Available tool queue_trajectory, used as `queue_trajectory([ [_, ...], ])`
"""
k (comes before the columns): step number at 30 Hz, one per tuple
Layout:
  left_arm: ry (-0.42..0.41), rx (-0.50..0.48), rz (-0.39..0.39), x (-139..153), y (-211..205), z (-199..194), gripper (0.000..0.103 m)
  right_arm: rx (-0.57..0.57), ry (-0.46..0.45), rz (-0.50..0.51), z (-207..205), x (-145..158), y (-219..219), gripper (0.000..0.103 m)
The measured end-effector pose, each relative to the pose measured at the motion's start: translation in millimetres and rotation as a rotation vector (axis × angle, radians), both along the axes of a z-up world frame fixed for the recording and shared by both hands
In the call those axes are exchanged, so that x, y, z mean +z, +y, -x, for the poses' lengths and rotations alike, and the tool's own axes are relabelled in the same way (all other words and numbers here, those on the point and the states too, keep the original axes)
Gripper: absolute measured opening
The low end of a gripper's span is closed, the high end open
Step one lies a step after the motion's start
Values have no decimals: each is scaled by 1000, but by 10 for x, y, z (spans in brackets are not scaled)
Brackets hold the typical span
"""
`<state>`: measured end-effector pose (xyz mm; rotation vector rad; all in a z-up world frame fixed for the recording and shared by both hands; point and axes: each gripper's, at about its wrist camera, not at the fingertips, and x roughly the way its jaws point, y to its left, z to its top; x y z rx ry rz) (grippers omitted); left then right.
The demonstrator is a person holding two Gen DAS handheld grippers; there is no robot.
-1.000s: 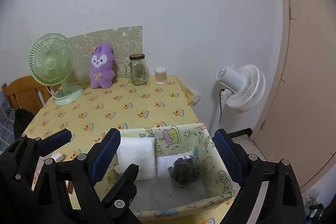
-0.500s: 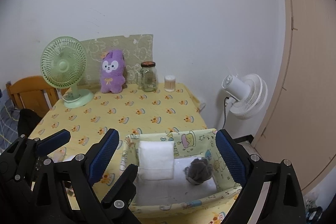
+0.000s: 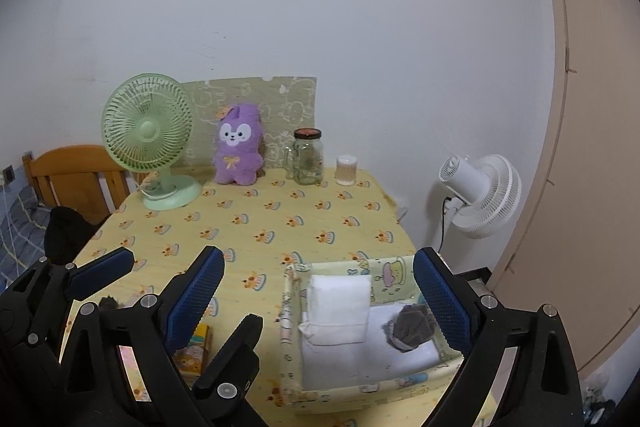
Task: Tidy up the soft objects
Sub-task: 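Withdraw both tools from the box back toward the remaining pile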
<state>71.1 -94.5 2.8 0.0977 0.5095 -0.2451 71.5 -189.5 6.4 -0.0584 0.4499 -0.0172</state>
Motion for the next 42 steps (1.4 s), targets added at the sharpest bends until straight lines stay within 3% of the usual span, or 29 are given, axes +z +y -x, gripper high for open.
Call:
queue_trajectory([
  [19,-9,54,-3,-50,472,74,96,56,-8,-13,72,-50,434,97],
  [42,42,109,-14,-442,934,55,95,116,57,-60,-25,-485,913,97],
])
